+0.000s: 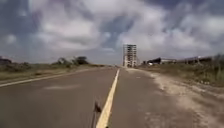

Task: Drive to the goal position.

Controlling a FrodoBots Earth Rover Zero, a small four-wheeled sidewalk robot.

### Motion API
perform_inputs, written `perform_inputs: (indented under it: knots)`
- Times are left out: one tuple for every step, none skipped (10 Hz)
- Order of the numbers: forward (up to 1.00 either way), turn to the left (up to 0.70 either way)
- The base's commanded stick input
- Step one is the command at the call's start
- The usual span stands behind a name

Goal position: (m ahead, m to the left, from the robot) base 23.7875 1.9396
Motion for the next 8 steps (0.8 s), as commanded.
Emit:
perform_inputs:
  knots:
    - [1.00, 0.00]
    - [1.00, 0.00]
    - [1.00, 0.00]
    - [1.00, 0.00]
    - [1.00, 0.00]
    - [1.00, 0.00]
    - [1.00, 0.00]
    - [1.00, 0.00]
